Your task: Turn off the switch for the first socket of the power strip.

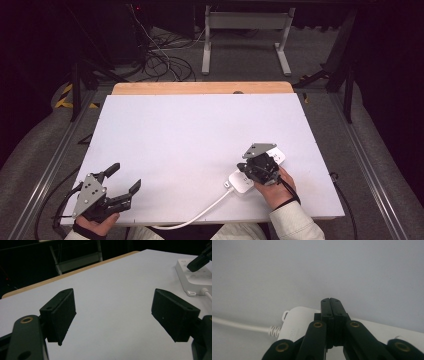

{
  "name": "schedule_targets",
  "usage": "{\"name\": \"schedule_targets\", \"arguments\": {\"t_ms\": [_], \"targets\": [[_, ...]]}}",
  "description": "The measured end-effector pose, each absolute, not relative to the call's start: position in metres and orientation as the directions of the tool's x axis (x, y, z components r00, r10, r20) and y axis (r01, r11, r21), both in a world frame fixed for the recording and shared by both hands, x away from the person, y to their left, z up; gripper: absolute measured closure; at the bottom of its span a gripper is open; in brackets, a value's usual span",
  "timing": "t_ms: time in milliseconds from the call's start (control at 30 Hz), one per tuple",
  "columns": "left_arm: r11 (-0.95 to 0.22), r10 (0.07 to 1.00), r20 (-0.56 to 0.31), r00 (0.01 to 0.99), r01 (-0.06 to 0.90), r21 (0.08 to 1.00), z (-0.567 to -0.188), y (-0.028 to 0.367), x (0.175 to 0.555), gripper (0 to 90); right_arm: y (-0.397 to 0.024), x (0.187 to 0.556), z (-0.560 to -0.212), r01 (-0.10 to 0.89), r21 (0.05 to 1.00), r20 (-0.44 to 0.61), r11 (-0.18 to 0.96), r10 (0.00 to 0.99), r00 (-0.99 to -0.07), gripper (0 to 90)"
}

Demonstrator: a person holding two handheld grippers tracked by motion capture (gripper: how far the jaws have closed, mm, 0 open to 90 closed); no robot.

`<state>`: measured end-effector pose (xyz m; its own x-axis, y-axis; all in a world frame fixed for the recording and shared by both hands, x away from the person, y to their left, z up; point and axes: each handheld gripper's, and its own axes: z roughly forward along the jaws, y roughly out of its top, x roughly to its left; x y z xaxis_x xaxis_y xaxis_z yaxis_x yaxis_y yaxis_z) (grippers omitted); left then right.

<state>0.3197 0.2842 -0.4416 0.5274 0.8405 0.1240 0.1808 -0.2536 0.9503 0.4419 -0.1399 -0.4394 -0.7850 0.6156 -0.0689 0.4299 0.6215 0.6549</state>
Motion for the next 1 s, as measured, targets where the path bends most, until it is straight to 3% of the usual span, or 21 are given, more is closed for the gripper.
{"name": "schedule_targets", "arguments": {"t_ms": [1000], "targets": [[-0.258, 0.838, 0.123, 0.532, 0.187, 0.948, -0.4419, 0.2839, 0.3200, 20.0, -0.1375, 0.4407, -0.4473, 0.449, 0.613, -0.071, 0.651, 0.611, -0.789, 90.0]]}}
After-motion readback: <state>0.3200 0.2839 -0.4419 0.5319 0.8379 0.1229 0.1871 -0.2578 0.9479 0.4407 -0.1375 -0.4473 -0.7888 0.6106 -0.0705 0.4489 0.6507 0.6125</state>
